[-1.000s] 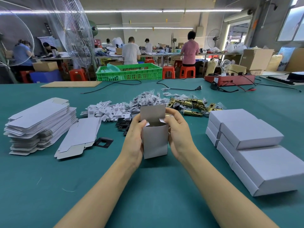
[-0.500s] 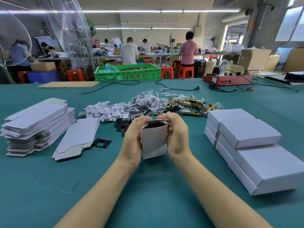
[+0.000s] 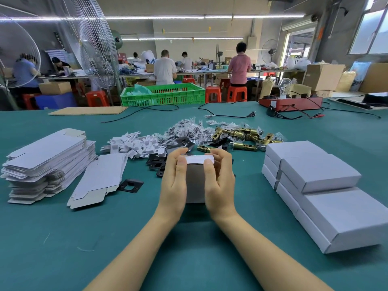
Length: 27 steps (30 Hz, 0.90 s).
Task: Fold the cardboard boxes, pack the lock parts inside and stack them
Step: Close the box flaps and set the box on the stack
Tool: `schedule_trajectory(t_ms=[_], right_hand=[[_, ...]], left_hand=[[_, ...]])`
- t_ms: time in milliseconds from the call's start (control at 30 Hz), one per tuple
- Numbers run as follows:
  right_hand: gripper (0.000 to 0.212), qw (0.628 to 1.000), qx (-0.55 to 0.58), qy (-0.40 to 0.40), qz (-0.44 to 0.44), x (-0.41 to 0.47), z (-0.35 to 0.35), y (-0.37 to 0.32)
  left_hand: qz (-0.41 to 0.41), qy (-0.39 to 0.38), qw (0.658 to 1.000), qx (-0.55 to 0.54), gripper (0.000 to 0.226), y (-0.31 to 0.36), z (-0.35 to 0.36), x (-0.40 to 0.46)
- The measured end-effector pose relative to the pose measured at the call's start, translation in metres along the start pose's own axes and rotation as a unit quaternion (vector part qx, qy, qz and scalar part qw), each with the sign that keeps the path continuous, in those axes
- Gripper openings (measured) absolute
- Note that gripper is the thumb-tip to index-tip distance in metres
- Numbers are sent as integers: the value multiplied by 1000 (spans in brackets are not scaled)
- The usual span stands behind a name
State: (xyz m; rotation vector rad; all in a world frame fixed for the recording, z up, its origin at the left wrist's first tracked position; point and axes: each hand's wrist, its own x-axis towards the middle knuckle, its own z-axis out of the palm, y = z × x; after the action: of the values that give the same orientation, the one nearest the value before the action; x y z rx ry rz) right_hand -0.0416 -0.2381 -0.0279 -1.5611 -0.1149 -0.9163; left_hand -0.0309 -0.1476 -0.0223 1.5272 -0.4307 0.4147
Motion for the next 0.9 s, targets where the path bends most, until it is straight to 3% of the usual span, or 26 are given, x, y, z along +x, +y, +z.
schedule_trajectory(t_ms=[433,900], right_hand=[[17,997,-38,1,-66,2,-1,2],[11,999,-15,2,-45,0,1,2]], left_hand=[[66,3,996,54,32,-4,-2,3],[64,-4,997,29,18,-6,-10,6]])
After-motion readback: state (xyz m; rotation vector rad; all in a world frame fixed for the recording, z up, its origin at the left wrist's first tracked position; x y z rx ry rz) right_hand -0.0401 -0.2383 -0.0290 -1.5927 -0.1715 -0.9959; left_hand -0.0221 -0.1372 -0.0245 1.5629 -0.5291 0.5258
